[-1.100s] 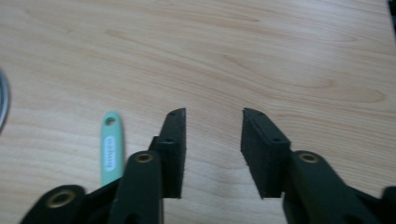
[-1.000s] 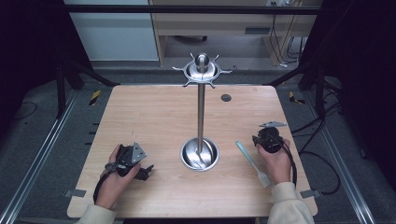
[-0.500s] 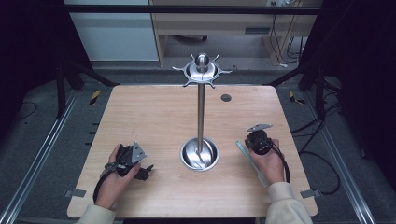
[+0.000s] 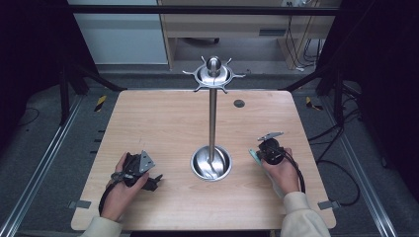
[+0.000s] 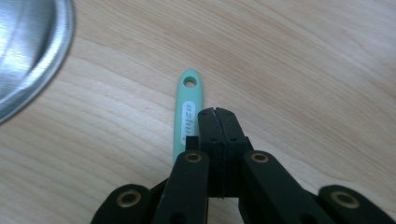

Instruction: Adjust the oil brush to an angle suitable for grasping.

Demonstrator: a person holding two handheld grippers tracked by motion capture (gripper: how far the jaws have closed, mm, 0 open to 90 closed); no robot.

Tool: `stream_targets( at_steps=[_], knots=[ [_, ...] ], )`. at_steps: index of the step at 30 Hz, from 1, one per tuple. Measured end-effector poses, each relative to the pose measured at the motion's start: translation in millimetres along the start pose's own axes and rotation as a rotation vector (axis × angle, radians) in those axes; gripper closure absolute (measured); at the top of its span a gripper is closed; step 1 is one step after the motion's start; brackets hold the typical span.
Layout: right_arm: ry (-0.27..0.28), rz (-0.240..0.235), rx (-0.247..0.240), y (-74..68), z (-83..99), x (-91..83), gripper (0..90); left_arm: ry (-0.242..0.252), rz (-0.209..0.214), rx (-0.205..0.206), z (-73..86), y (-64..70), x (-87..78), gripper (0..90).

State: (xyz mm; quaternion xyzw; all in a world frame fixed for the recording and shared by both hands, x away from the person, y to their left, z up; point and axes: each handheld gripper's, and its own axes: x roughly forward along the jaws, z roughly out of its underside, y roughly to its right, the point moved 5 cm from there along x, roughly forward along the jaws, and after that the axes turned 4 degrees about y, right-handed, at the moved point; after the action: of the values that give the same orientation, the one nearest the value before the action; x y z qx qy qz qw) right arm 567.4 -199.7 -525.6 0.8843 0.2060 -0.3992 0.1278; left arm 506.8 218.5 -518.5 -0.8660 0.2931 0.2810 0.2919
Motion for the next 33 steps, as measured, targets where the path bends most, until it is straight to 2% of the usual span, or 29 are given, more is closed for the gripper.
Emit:
stream_targets(
  at_steps=[2,6,7,9,10,13,18,19,23,24,25,26,28,33],
  knots=[
    [0.007,-0.039,0.007,-3.1,-0.5,0.7,90.0,0.0,0.001,0.0,-0.1,0.4,0.1,3.1],
    [-0.009,-0.082,-0.011,-10.8,-0.9,-0.5,90.0,-0.001,0.0,0.001,0.0,0.1,0.0,3.1],
    [-0.009,-0.08,-0.025,-13.2,-1.0,-0.5,90.0,-0.001,-0.001,0.001,0.1,-0.2,-0.2,3.2],
    [-0.017,-0.11,-0.044,-19.3,-1.0,-1.2,90.0,-0.006,0.001,-0.006,0.6,0.2,-0.3,3.1],
    [-0.021,-0.109,-0.061,-22.1,-1.4,-1.5,90.0,-0.002,-0.002,0.002,0.2,-0.3,-0.2,3.1],
    [-0.016,-0.1,-0.061,-22.7,-2.8,-2.8,90.0,-0.004,0.001,-0.005,0.1,0.9,-0.7,3.1],
    [-0.018,-0.097,-0.089,-27.3,-7.7,-18.4,90.0,-0.001,-0.005,0.0,0.4,-0.7,-1.4,3.2],
    [-0.038,-0.093,-0.105,-28.9,-7.7,-27.0,90.0,-0.002,-0.005,0.0,0.5,-1.0,-1.4,3.1],
    [-0.069,-0.09,-0.114,-28.4,-6.4,-39.9,87.0,-0.005,-0.003,-0.008,0.8,0.1,-1.8,3.1],
    [-0.094,-0.082,-0.137,-26.4,-4.6,-45.2,85.1,-0.004,-0.004,-0.009,0.7,0.4,-1.8,3.1],
    [-0.094,-0.082,-0.137,-26.4,-4.6,-45.2,85.1,0.0,-0.007,-0.002,0.2,0.0,-1.5,3.1],
    [-0.131,-0.079,-0.144,-25.0,-1.7,-50.9,82.7,0.0,-0.006,-0.001,0.1,0.0,-1.3,3.1],
    [-0.142,-0.079,-0.15,-23.9,-0.9,-52.2,81.8,0.0,-0.006,-0.002,0.3,-0.4,-1.1,3.1],
    [-0.212,-0.094,-0.178,-23.6,3.9,-55.2,76.8,-0.008,-0.002,-0.009,1.1,-0.4,-1.4,3.1]
  ],
)
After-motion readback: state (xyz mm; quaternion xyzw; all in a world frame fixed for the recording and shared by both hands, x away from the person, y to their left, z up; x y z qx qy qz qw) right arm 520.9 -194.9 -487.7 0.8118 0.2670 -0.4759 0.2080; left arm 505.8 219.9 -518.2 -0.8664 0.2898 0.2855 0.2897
